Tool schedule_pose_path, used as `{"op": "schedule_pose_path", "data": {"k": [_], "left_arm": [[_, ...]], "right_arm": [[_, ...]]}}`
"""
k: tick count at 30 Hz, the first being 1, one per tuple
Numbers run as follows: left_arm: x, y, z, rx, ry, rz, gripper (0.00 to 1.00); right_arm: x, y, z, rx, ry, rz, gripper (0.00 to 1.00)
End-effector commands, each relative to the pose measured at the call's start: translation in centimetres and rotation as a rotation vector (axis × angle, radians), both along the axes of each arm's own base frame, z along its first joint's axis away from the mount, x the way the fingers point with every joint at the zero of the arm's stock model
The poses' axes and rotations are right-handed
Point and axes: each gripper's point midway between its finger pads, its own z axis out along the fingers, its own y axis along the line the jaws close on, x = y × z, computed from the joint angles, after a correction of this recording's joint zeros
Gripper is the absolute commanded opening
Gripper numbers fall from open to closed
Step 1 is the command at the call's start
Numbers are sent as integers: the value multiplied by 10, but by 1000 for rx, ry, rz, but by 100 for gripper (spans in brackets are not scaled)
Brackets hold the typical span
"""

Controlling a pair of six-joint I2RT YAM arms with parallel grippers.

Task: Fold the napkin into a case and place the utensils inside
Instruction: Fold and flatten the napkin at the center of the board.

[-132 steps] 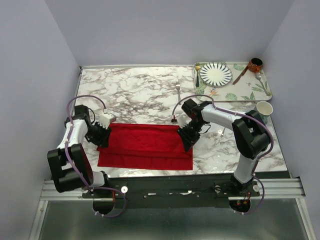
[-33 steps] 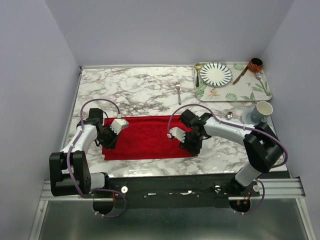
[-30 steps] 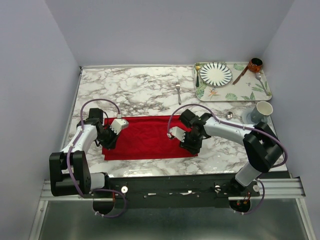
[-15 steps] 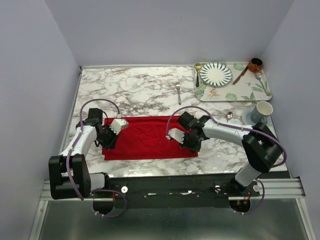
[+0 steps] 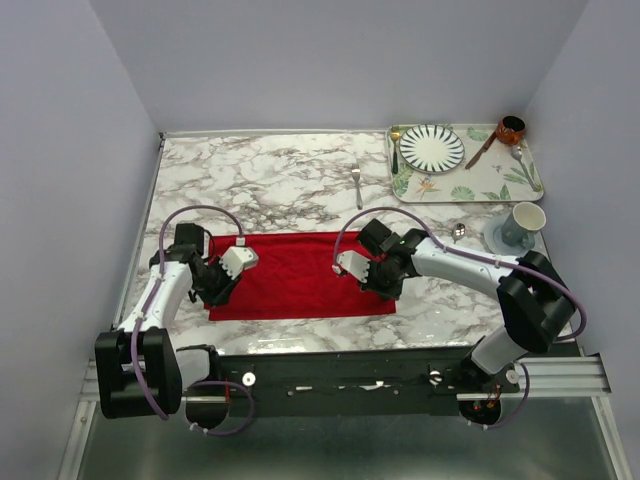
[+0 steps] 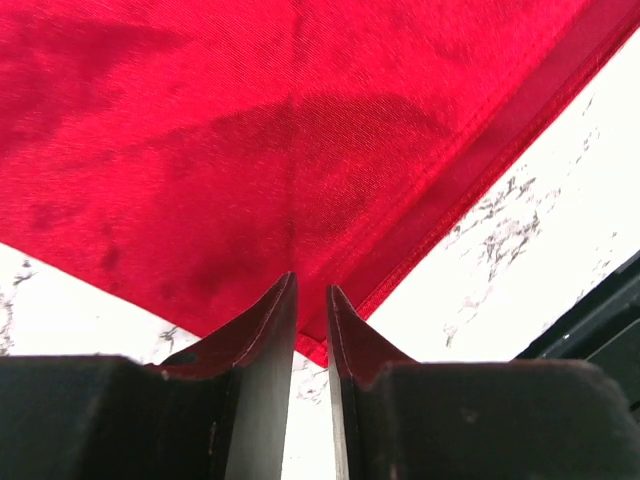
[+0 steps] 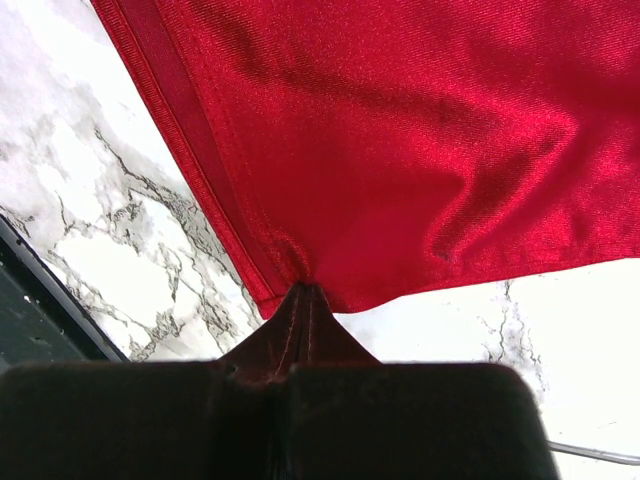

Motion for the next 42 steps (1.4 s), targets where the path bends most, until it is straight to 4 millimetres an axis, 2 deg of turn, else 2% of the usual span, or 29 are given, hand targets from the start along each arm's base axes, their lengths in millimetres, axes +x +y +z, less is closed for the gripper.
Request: {"op": "schedule_pose_path", "data": {"k": [1, 12, 22, 26, 34, 36, 42], "left_arm": [[-7, 6, -8, 43, -6, -55, 31], [-14, 17, -24, 112, 7, -103, 32], [-12, 19, -28, 128, -1, -117, 29], [-14, 17, -25, 122, -2, -131, 34], [-16, 19, -26, 142, -11, -151, 38], [-16, 19, -26, 144, -12, -149, 36], [-11, 17, -23, 139, -27, -136, 17]], "right_arm": [[3, 1, 8, 1, -22, -13, 1], [4, 3, 7, 0, -19, -32, 1], [4, 2, 5, -6, -17, -33, 1], [5, 2, 5, -7, -18, -35, 1], [5, 2, 5, -9, -17, -37, 1], [6, 3, 6, -7, -19, -37, 1], [6, 3, 7, -6, -20, -38, 1]]}}
